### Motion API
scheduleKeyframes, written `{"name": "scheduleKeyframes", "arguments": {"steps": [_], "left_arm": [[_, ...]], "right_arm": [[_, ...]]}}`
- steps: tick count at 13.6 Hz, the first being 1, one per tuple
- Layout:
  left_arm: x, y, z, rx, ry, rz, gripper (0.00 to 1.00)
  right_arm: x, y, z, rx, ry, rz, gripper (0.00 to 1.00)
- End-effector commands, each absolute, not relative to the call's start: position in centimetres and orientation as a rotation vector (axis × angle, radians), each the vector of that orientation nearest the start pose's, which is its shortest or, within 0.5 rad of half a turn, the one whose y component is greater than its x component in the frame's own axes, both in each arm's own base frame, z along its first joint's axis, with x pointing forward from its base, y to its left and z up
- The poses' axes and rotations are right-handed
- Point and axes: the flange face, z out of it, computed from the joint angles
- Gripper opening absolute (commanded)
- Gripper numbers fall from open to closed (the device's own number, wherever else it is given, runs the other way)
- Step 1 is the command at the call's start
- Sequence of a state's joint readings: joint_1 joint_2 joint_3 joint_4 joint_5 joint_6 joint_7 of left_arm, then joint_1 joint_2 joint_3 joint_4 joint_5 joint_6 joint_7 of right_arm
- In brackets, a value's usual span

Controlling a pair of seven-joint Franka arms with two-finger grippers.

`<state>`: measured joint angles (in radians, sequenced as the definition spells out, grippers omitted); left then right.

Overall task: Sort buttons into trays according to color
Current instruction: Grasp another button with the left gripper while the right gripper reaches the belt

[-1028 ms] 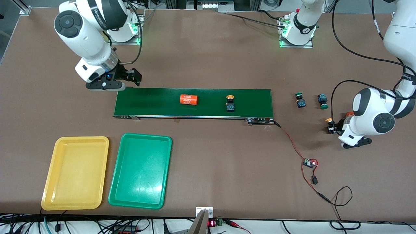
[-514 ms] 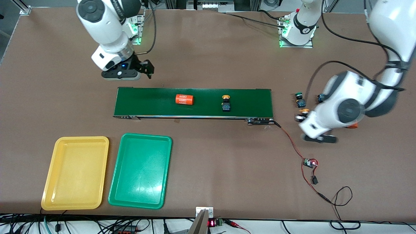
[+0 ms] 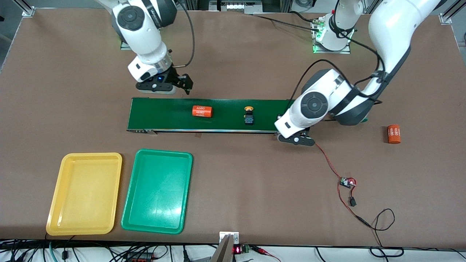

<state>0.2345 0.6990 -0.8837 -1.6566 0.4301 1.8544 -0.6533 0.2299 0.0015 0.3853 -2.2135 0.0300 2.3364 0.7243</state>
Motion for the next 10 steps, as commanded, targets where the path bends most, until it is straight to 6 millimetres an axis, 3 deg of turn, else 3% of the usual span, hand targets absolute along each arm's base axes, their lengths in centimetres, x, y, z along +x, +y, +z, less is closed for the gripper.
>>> {"name": "scheduleKeyframes", "arguments": {"steps": [1,5,8,9,10], "left_arm": [[56.2,-31.7,28.4,-3.082,0.104,0.45,0.12],[55.0,-31.0,25.2,-3.103,0.106,0.434,0.12],[54.7,-30.8,24.5,-3.1,0.107,0.437,0.13],[54.3,-31.1,24.3,-3.096,0.118,0.444,0.16],[54.1,-31.0,24.1,-3.092,0.113,0.451,0.25]], "right_arm": [[43.6,33.4,36.9,-3.056,0.237,-0.168,1.0],[43.7,35.4,35.4,-3.062,0.252,-0.197,1.0],[44.0,36.0,35.1,-3.058,0.25,-0.186,1.0],[44.1,36.1,35.2,-3.057,0.248,-0.187,1.0],[44.2,36.1,35.1,-3.056,0.248,-0.184,1.0]]}}
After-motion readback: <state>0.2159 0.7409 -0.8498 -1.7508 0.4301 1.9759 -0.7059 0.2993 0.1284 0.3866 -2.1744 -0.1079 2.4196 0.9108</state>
